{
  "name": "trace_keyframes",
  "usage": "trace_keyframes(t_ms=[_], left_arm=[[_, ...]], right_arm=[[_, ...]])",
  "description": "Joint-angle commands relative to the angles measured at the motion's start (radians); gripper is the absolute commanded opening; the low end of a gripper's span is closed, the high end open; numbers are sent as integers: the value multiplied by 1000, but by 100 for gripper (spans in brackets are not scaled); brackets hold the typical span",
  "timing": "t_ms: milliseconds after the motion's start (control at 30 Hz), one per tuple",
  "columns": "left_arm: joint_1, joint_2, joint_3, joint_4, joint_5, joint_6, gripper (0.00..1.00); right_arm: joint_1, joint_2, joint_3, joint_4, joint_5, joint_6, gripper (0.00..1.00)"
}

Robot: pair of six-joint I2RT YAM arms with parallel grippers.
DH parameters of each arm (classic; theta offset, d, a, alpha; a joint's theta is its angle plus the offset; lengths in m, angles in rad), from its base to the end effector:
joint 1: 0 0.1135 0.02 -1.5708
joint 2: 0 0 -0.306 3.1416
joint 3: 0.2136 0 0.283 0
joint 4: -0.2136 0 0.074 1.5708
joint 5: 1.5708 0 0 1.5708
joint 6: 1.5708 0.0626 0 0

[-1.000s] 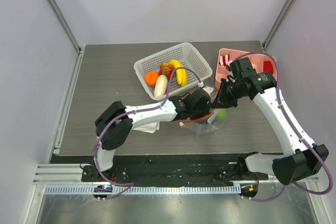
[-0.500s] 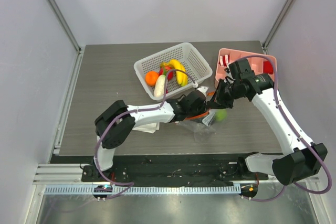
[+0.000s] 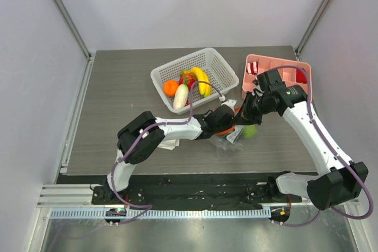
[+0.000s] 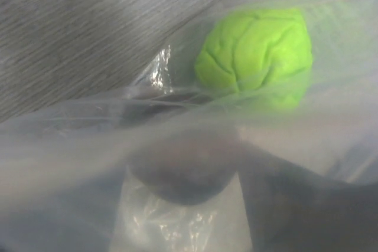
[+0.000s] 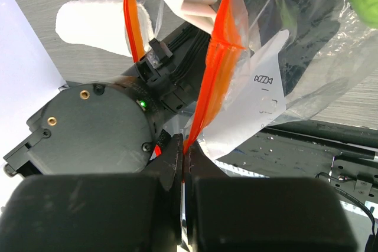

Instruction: Open the zip-top bag and remove the fake food

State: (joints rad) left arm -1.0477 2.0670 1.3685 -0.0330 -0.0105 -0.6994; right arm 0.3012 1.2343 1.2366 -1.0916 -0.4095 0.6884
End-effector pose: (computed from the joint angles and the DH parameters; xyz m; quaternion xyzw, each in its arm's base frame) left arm 0.2592 -0.4482 0.1594 0.1561 0.8998 -0.3093 0.2653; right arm 0.2373 0.0998 0.3465 0.1354 0.9424 0.2846 0.1117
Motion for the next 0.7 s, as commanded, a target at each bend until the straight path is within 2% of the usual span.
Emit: trace_keyframes(t_ms=[0,33,167,233,267,333,367,433,500,667], left_arm=[[2,34,36,48,-57,38,69],[0,42,61,42,-60,49,66],[0,30,69,36,-106,98,39],[0,-5,70,-13,-115,141,32],[0,-22,64,-22,-117,155,23],[0,-76,49,-56,-121,185,16],[0,-94,38,-76,-123,193,9],[0,-151,32,-113,-102,224,4],[0,-194,24,-168,-20,250,1],[2,-272,98,-332,162,256,0]], right_arm=[[6,-33,-6,12,-6,14,1],[4,-36,-9,10,-8,14,1],[4,-36,1,-11,11,-1,1],[4,-36,6,-19,32,-10,1],[4,-36,6,-22,38,-15,1],[3,-36,14,-22,61,-23,1],[0,-33,20,-27,76,-41,1],[-7,-30,35,-36,118,-53,1],[-23,-36,35,-39,139,-76,1],[-42,-39,29,-44,182,-128,1]])
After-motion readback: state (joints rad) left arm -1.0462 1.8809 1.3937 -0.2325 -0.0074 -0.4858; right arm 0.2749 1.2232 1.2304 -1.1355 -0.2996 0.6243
